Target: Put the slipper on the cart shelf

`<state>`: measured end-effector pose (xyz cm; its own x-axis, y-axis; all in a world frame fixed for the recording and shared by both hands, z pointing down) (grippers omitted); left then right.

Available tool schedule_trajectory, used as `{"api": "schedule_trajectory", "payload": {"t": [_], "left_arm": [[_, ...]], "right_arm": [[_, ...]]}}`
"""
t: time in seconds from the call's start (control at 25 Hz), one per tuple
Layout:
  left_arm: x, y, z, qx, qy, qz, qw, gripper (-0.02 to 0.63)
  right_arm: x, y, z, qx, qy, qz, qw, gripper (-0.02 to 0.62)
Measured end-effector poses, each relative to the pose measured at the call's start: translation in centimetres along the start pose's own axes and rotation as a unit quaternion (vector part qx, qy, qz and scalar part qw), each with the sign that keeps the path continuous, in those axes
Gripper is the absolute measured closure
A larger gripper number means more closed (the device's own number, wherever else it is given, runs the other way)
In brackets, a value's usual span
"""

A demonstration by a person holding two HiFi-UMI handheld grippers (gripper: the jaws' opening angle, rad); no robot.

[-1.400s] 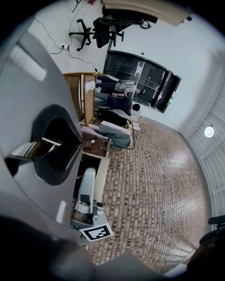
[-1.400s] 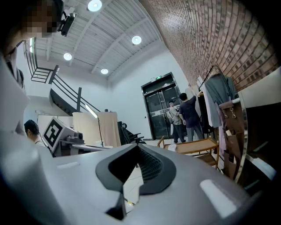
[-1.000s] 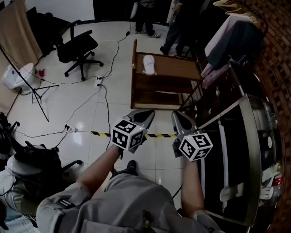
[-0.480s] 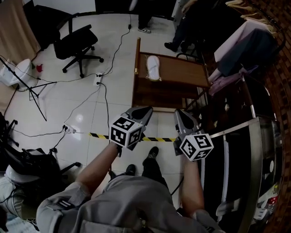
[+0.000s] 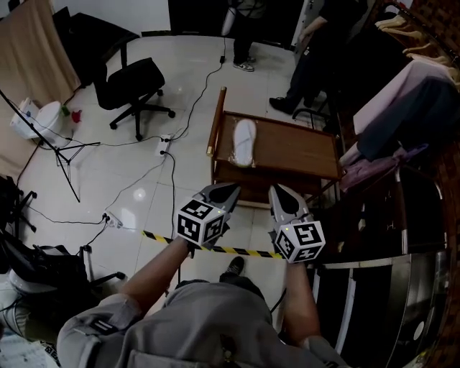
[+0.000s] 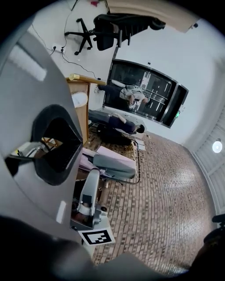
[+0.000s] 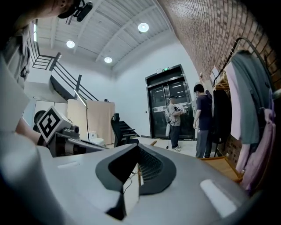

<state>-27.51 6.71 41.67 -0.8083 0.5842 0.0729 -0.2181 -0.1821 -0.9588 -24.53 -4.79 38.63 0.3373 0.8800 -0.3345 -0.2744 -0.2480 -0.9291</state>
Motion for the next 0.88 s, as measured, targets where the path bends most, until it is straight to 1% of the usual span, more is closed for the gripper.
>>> {"api": "schedule_trajectory", "payload": {"t": [0.12, 0.24, 0.36, 0.48, 0.6, 0.72, 0.84, 0.88], "left_arm": [[1.2, 0.4, 2.6, 0.002, 0.016, -0.006, 0.9999, 0.598], [3.1, -0.2, 4.7, 0.019, 0.031, -0.01, 0.9993, 0.598], [4.9, -1.8, 6.5, 0.039, 0.036, -0.015, 0.9985, 0.598], [7.1, -3.4, 8.6, 0.052, 0.031, -0.017, 0.998, 0.598], [9.1, -5.2, 10.4, 0.071, 0.016, -0.021, 0.9971, 0.598], [10.8, -6.7, 11.9, 0.087, -0.001, -0.027, 0.9958, 0.598], [12.1, -7.9, 12.9, 0.102, -0.012, -0.034, 0.9941, 0.598], [12.5, -8.1, 13.2, 0.106, -0.014, -0.036, 0.9936, 0.598]], "right_arm": [[-2.7, 0.4, 2.2, 0.004, 0.008, 0.004, 1.0, 0.595], [-4.8, 0.0, 4.9, 0.019, 0.01, 0.019, 1.0, 0.595], [-6.9, -1.6, 7.7, 0.049, -0.004, 0.03, 0.998, 0.595], [-9.1, -3.9, 10.9, 0.083, -0.025, 0.042, 0.995, 0.595], [-11.1, -6.7, 13.8, 0.118, -0.051, 0.065, 0.99, 0.595], [-13.2, -9.3, 16.6, 0.138, -0.077, 0.107, 0.982, 0.595], [-14.9, -11.7, 18.8, 0.156, -0.093, 0.161, 0.97, 0.54], [-15.4, -12.3, 19.3, 0.161, -0.097, 0.179, 0.966, 0.511]]}}
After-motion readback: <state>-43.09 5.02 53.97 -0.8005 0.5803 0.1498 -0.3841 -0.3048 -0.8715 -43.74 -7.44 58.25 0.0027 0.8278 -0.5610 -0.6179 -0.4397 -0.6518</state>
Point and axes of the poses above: the fingertips, and each gripper's own axes: z forward along the fingers, x to its left, y out of its top, the point moved 3 cm from there along -z, backward along the fingers, and after that the axes turned 15 degrees about z, right-handed, at the moved point
